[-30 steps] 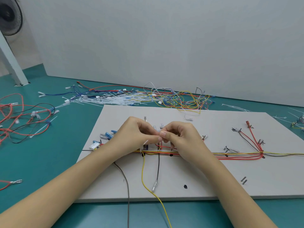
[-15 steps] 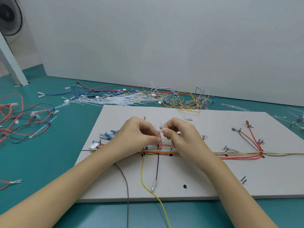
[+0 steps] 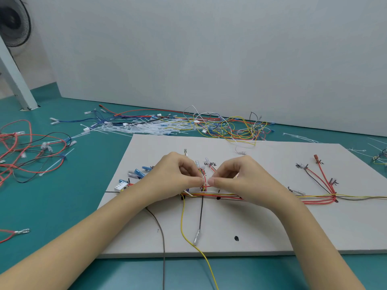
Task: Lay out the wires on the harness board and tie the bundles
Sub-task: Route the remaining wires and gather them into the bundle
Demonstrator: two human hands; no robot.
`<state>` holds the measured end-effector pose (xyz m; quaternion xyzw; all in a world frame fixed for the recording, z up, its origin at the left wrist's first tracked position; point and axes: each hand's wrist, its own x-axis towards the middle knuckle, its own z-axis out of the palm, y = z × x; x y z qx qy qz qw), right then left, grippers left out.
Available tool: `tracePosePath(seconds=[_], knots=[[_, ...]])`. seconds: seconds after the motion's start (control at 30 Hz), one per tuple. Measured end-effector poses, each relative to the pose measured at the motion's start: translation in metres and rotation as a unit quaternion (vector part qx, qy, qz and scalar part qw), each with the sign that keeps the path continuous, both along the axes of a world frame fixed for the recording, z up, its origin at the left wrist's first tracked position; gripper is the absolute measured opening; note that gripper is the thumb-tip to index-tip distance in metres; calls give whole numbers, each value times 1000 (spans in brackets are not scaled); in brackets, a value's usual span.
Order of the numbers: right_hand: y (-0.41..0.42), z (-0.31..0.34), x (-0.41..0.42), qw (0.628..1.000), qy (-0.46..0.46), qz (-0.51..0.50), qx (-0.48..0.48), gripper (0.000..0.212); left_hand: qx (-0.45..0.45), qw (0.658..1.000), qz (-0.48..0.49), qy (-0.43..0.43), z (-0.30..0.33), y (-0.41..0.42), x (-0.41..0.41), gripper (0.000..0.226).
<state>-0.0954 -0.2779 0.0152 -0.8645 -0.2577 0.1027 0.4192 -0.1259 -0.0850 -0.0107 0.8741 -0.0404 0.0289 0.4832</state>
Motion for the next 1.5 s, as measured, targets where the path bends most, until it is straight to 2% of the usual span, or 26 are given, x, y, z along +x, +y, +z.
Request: tracePosePath(seconds=[0.1,0.43,0.6,0.7,0.8,0.97,1.1,1.37,1.5], knots=[[1,0,-4,999,30,36,-14,4,4,1000,-3,-3,1,1,0,9],[5,-6,-5,996,60,62,39,8,-4,1000,-12,7,3,1,1,14],[7,-8,-7,998,18,51,11,20,-6,1000,-11,1,3,0,0,27],[12,-12,-8,999,-15,27,-30,16,2,1000,-8,0,2,-2,-1,25],[12,-13,-5,999,-5,10,-45,12,10,1000,-6,-4,2,-2,-1,23],[12,-13,-3,1000,-14,-15,-19,27,21,1000,-4,-11,1,-1,-1,25],[18,-17,-4,997,-48,-13,-53,39,19,1000,0,-11,0,-2,-1,20],[28,-23,-4,996,-80,-26,-4,31,24,999,20,-30,5,-6,-4,14],[31,-22,-8,992,-124,-16,-5,31,35,998,37,-27,6,-6,-4,25]])
